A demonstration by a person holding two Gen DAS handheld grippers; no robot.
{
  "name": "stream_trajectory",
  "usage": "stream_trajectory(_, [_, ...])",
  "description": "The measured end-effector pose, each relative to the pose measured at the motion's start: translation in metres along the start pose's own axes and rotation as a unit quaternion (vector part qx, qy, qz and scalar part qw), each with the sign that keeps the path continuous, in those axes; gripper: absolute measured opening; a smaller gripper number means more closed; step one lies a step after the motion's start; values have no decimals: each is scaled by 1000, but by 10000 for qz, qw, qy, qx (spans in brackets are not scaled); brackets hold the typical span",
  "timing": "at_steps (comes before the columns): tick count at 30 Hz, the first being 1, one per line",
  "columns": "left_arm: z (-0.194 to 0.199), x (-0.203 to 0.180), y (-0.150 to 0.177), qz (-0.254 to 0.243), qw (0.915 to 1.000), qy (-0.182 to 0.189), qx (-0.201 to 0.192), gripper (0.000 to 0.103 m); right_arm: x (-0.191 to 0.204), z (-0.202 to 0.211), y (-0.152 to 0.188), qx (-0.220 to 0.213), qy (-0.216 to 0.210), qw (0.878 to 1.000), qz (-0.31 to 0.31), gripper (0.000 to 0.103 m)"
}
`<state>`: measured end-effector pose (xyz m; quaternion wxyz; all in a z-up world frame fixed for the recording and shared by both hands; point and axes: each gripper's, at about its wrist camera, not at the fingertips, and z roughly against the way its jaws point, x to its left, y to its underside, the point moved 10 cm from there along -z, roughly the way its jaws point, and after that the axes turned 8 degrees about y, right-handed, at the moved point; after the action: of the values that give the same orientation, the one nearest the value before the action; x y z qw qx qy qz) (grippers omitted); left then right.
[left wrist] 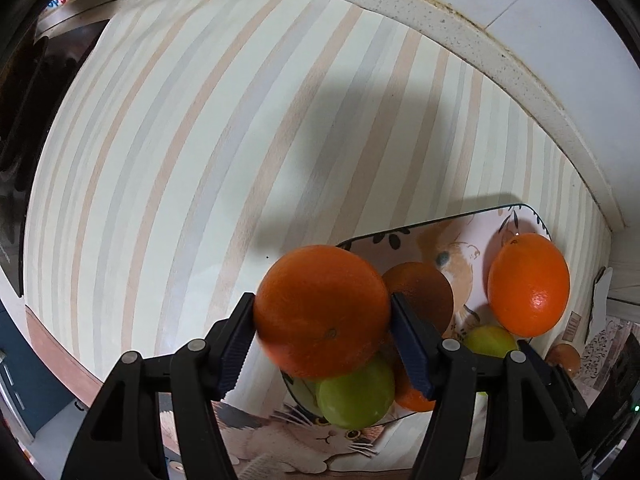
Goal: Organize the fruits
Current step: 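Place the tangerine and green apple on the plate and open both tools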
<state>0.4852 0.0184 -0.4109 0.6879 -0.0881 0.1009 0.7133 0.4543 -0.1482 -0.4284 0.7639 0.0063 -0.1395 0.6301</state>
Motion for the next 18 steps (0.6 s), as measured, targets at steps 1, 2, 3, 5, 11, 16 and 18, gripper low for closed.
stream_trajectory(1, [0,-1,1,-28,10000,36,4,73,0,2,-1,-14,-12,10000,-5,86])
stream_trajectory(2, [1,-2,1,-41,10000,66,-4,74,1,3,-2,1,-49,10000,2,86])
stream_trajectory(3, [1,-3,2,-44,9999,90,-10,76,1,4,-2,13,-47,10000,1,86])
stream_trajectory(5, [3,-5,3,-36,9999,101,-23,79,2,7,-3,2,-59,10000,-4,88])
stream_trajectory(11, [25,0,8,73,9991,24,-426,79,2,24,-2,-68,128,9998,129,96])
stream_trajectory(16, [48,-6,31,11,9971,-132,-754,79,-5,49,-1,-271,491,9977,392,97])
stream_trajectory(18, [56,-6,42,-21,9964,-144,-832,79,-7,61,1,-375,614,9962,496,97])
